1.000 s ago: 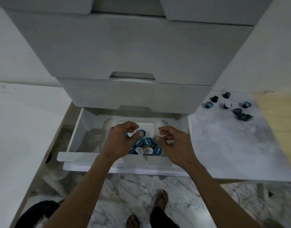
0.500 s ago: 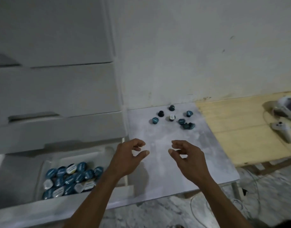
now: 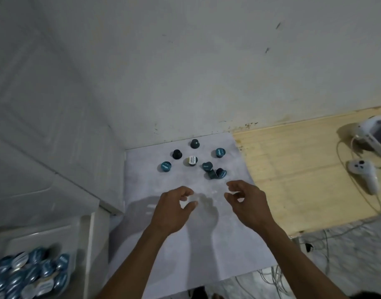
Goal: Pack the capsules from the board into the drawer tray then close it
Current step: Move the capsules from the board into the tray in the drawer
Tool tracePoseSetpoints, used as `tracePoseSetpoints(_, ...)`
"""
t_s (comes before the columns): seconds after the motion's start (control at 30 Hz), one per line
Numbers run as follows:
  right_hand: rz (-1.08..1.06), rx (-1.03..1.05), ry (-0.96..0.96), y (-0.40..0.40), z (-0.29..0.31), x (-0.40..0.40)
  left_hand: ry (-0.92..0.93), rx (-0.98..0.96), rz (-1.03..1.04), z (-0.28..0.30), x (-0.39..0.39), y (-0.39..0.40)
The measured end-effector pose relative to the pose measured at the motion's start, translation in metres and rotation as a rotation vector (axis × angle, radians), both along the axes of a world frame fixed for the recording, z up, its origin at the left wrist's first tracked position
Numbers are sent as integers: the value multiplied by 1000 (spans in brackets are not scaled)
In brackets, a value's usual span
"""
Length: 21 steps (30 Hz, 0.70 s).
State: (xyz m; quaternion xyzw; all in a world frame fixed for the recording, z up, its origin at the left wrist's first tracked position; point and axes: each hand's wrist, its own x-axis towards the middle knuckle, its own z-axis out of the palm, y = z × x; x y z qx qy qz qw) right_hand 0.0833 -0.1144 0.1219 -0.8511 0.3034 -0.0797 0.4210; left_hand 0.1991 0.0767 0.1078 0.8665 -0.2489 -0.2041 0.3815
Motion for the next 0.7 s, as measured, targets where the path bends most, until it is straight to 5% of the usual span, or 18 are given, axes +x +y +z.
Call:
tracePoseSetpoints(0.4, 304, -337, 153, -63, -71, 71, -136, 261, -118, -48, 63, -121)
tracePoseSetpoints(0.7, 339, -214, 76, -87, -113, 97, -175, 394, -122, -69, 79, -151)
